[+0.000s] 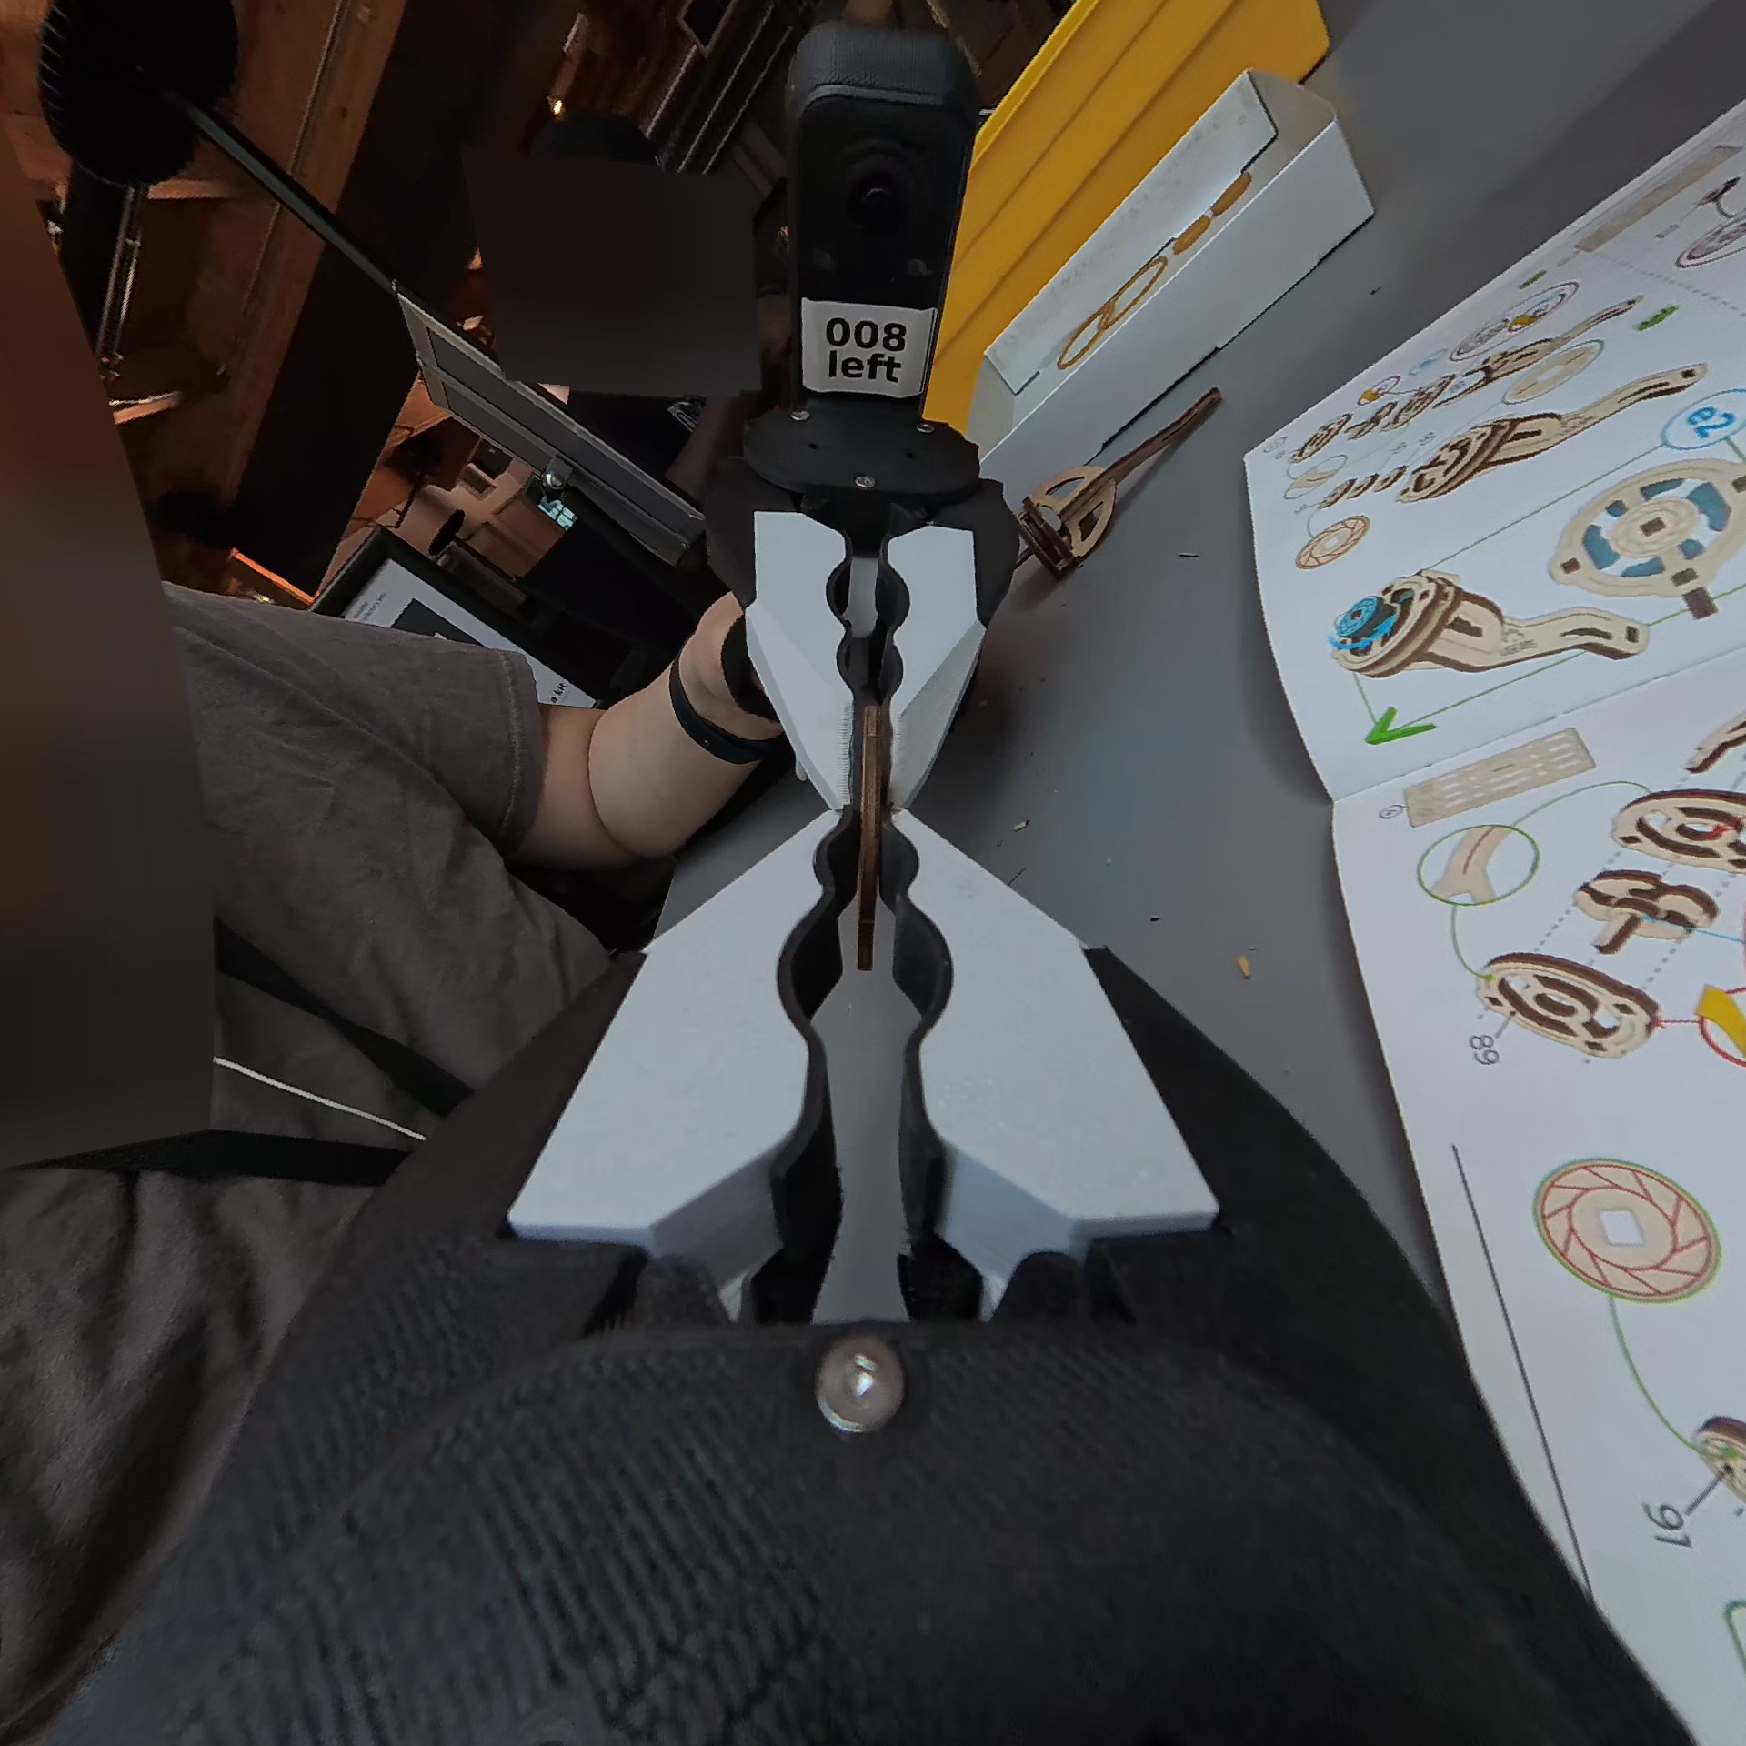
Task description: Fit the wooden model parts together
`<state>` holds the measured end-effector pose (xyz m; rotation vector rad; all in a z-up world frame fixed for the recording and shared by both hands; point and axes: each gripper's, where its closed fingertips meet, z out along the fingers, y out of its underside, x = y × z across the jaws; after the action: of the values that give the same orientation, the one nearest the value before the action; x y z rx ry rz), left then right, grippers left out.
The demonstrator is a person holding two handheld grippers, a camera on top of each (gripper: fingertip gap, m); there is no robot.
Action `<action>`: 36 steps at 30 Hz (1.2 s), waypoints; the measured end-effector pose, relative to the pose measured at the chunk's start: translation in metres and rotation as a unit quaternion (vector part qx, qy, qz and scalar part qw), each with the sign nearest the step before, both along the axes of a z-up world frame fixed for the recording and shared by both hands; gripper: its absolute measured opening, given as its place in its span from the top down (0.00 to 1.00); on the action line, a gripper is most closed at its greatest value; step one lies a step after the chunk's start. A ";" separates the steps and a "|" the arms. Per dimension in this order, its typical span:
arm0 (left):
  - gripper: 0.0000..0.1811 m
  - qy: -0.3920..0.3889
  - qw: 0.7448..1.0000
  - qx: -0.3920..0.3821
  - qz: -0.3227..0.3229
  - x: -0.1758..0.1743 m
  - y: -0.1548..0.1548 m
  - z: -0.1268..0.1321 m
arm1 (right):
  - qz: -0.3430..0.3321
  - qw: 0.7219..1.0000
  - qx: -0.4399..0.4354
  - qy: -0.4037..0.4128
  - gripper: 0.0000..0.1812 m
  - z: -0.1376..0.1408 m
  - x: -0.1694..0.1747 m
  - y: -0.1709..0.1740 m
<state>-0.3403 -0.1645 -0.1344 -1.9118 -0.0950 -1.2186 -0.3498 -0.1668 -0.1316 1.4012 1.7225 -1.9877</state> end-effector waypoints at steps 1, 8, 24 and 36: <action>0.98 -0.001 1.000 0.001 0.002 0.000 0.001 0.000 | -0.001 1.000 -0.002 0.001 0.99 0.001 0.000 0.000; 1.00 0.013 1.000 0.017 0.010 0.001 0.003 0.003 | -0.002 1.000 -0.019 -0.003 0.99 0.003 0.000 0.002; 1.00 0.012 1.000 0.027 0.010 0.002 0.003 0.006 | 0.003 1.000 -0.030 -0.005 0.99 0.005 0.001 0.001; 1.00 -0.027 1.000 0.007 0.007 0.002 0.002 0.005 | -0.052 0.997 -0.051 0.031 0.89 0.019 -0.008 0.022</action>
<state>-0.3386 -0.1624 -0.1297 -1.8641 -0.1266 -1.2587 -0.3578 -0.1449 -0.1126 1.4379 1.5776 -2.1610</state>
